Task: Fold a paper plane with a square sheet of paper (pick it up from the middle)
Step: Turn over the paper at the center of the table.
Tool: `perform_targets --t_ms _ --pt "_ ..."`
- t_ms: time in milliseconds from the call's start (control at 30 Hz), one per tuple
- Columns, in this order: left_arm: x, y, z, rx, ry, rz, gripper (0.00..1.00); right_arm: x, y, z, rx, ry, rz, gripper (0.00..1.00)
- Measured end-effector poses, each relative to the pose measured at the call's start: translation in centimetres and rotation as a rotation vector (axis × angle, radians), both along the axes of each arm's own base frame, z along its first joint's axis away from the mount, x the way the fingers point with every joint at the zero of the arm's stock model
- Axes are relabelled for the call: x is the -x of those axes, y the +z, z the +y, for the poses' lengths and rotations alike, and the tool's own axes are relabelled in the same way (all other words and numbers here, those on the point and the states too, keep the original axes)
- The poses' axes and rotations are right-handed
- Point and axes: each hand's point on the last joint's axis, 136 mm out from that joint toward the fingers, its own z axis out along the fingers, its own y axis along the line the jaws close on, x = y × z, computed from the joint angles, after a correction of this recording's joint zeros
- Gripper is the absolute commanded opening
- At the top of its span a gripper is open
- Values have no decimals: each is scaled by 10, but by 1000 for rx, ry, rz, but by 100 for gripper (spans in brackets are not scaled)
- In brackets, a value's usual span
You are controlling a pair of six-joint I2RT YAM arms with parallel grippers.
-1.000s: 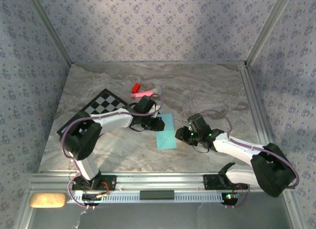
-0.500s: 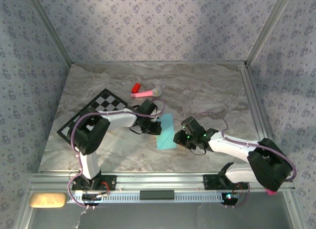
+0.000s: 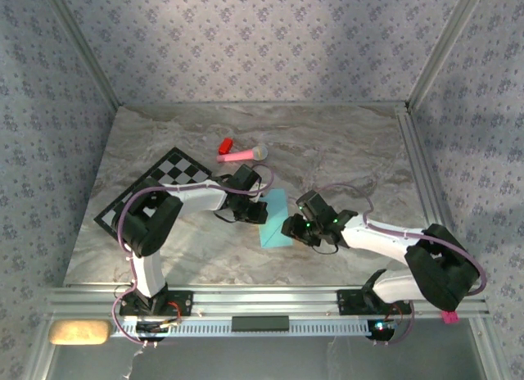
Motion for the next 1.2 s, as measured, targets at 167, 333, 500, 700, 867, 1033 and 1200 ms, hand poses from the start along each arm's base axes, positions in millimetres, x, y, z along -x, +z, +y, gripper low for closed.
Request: perform_targets --t_ms 167,333,500,700,867,1033,1200 --pt "0 0 0 1 1 0 9 3 -5 2 1 11 26 45" --pt "0 0 0 4 2 -3 9 4 -7 4 0 19 42 45" --pt "0 -1 0 4 3 -2 11 4 -5 7 -7 26 40 45" --pt "0 -1 0 4 4 -2 11 5 -5 8 -8 30 40 45" --pt "0 -1 0 4 3 -2 11 8 -11 8 4 32 59 45" --pt "0 -1 0 5 3 -2 11 6 -12 11 1 27 61 45" --pt "0 -1 0 5 3 -2 11 1 -9 19 -37 31 44 46"
